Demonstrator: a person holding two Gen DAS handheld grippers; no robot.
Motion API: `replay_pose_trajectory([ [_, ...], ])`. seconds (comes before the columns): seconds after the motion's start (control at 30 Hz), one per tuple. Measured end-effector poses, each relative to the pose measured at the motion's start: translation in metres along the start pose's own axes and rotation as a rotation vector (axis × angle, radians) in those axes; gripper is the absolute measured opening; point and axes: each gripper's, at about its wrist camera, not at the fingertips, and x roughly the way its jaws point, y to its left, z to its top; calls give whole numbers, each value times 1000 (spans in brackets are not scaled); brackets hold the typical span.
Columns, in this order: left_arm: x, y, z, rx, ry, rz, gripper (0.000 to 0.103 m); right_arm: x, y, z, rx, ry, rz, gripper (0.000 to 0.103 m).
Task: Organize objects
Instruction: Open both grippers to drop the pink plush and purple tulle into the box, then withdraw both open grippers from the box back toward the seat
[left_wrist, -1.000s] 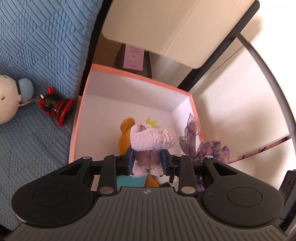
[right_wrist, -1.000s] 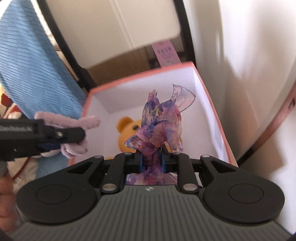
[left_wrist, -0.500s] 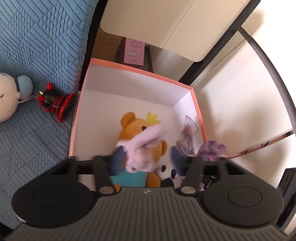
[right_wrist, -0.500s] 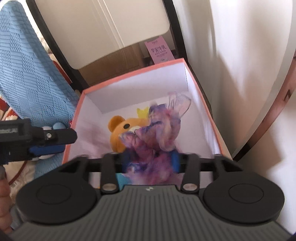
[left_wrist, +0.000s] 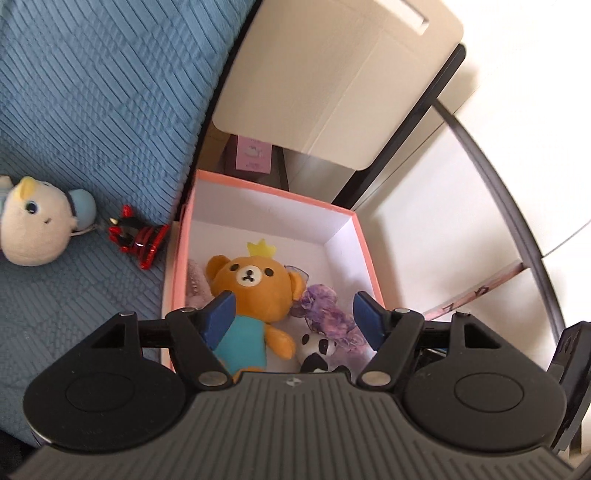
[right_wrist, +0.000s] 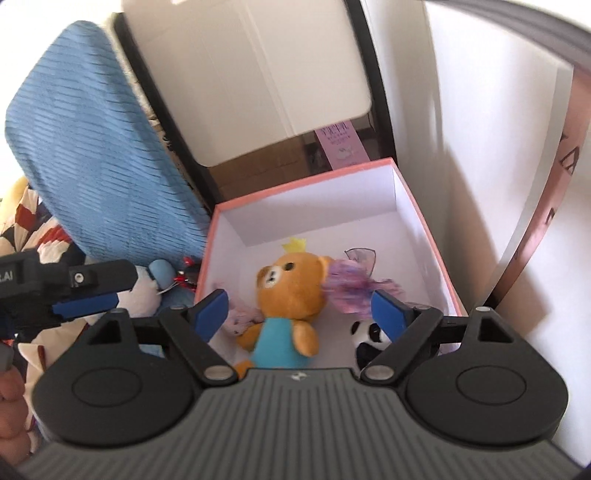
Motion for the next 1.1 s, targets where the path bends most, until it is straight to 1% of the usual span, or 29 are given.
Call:
replay_pose_trajectory([
  [0.07, -17, 4, -3, 3, -13, -2, 78, -12, 12, -3, -15, -10, -2, 86],
  [0.1, -25, 6, -4, 6, -22, -1, 84, -17, 17, -5, -21, -14, -1, 86],
  [0.13, -35, 8, -6, 10, -37, 2, 85, -23, 23, -6, -24, -19, 1, 86],
  [0.43, -106, 32, -28, 41, -99, 11, 85, -65, 74, -26, -57, -57, 32, 86],
  [0.57, -134, 46, -38, 60, -123, 34, 86, -76, 96, -41, -60, -65, 58, 86],
  [0.77, -166, 73, -52, 57, -141, 58, 86, -85, 127, -65, -95, -68, 73, 86],
  [1.1, -207, 114, -76, 26, -180, 82, 86, -88, 163, -102, -123, -50, 75, 86],
])
